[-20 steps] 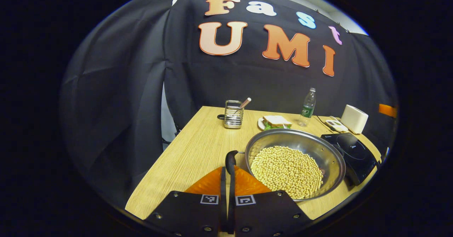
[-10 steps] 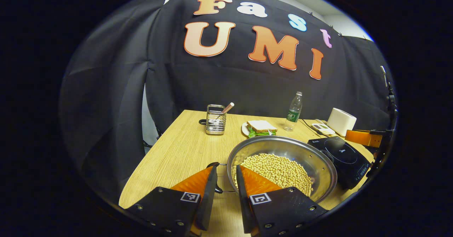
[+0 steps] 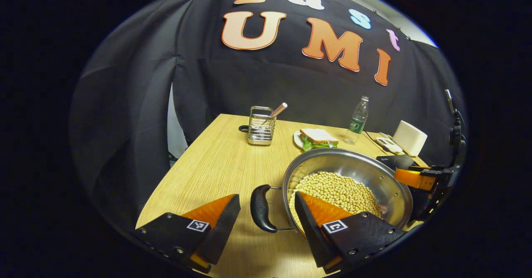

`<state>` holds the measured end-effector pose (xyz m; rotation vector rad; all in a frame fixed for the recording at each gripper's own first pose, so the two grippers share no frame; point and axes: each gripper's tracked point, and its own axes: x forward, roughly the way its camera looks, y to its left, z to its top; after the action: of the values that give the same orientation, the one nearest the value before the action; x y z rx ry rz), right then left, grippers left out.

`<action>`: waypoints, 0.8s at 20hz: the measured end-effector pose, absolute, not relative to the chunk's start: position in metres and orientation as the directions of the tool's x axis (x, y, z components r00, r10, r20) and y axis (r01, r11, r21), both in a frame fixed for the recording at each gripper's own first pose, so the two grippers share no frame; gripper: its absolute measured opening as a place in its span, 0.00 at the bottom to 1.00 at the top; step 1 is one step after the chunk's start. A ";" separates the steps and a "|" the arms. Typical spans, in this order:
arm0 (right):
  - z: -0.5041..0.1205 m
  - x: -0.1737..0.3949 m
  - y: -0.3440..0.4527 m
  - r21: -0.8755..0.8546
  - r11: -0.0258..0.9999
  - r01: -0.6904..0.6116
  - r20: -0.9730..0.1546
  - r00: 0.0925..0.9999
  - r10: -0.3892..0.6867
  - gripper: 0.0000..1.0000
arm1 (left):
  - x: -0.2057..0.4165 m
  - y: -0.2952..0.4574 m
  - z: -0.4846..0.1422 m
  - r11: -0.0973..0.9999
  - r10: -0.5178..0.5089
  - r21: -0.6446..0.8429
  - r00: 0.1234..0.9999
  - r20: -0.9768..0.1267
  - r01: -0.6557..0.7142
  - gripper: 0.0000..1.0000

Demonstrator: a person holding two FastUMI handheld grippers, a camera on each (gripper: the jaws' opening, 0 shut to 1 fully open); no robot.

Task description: First push the handle of the pot to place it horizontally, then grasp the pot with both hands and set it on the induction cooktop.

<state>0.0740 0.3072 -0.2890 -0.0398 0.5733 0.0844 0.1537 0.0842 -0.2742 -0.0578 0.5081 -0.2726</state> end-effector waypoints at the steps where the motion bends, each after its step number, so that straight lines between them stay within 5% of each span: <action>1: -0.293 0.075 0.307 -0.014 0.996 -0.085 -0.553 0.831 0.064 0.96 | 0.156 0.084 -0.278 0.963 -0.270 -0.121 0.834 -0.481 0.242 0.84; 7: -0.311 0.080 0.316 0.020 0.995 -0.101 -0.606 0.790 0.093 0.86 | 0.160 0.079 -0.292 0.956 -0.294 -0.147 0.808 -0.511 0.255 0.85; 11: -0.316 0.083 0.313 0.024 0.996 -0.084 -0.616 0.784 0.081 0.72 | 0.159 0.074 -0.296 0.953 -0.301 -0.144 0.794 -0.528 0.265 0.63; 16: -0.315 0.084 0.315 0.035 0.995 -0.099 -0.605 0.790 0.100 0.65 | 0.155 0.073 -0.307 0.956 -0.291 -0.213 0.772 -0.565 0.204 0.64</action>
<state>0.0836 0.3146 -0.3152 0.0014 0.6512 0.1067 0.1548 0.0729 -0.3072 -0.1425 0.6351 -0.2691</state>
